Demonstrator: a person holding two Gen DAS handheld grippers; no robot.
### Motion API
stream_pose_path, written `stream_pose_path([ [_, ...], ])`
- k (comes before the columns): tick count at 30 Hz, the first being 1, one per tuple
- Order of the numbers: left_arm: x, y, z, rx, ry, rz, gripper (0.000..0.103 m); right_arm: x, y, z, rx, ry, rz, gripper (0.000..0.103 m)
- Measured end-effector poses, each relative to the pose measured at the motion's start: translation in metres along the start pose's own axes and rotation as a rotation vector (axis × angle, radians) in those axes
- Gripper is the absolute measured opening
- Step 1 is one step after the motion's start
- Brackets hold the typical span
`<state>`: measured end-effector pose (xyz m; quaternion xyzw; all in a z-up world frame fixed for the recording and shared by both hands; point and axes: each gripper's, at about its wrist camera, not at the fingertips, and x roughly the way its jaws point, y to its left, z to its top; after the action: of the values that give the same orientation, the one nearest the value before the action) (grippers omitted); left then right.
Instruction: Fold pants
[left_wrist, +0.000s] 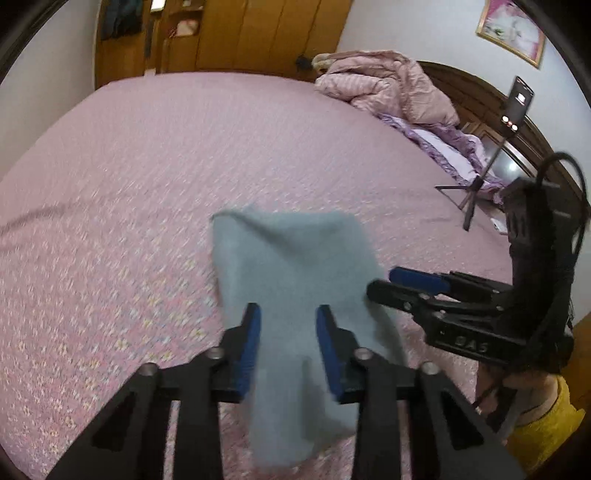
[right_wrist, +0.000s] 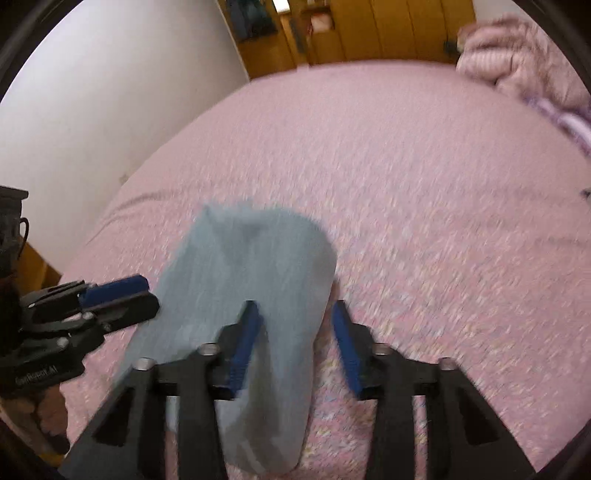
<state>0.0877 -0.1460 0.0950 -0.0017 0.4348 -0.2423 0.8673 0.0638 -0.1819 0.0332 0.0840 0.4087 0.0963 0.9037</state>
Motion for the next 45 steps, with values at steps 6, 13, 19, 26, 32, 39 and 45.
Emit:
stream_pose_path([
  [6, 0.049, 0.001, -0.002, -0.032, 0.125, 0.092, 0.023, 0.036, 0.001, 0.021, -0.041, 0.003, 0.008, 0.025],
  [13, 0.058, 0.009, -0.004, -0.046, 0.119, 0.085, 0.024, 0.058, -0.011, 0.021, -0.006, 0.017, 0.016, 0.029],
  [19, 0.035, 0.018, -0.015, -0.071, 0.096, 0.06, 0.024, 0.018, -0.009, 0.021, -0.006, 0.019, 0.01, 0.029],
  [26, 0.0, 0.01, -0.039, -0.045, 0.096, 0.062, 0.027, -0.024, 0.01, -0.016, -0.032, 0.041, 0.034, 0.029],
  [32, 0.005, 0.007, -0.054, -0.054, 0.111, 0.094, 0.03, -0.011, 0.013, -0.051, -0.019, 0.115, -0.016, 0.058],
  [39, -0.014, -0.004, -0.058, -0.046, 0.095, 0.148, 0.046, -0.039, 0.008, -0.058, 0.027, 0.111, 0.016, 0.059],
  [45, -0.039, -0.013, -0.075, -0.051, 0.075, 0.166, 0.059, -0.061, 0.007, -0.076, 0.031, 0.097, -0.018, 0.061],
])
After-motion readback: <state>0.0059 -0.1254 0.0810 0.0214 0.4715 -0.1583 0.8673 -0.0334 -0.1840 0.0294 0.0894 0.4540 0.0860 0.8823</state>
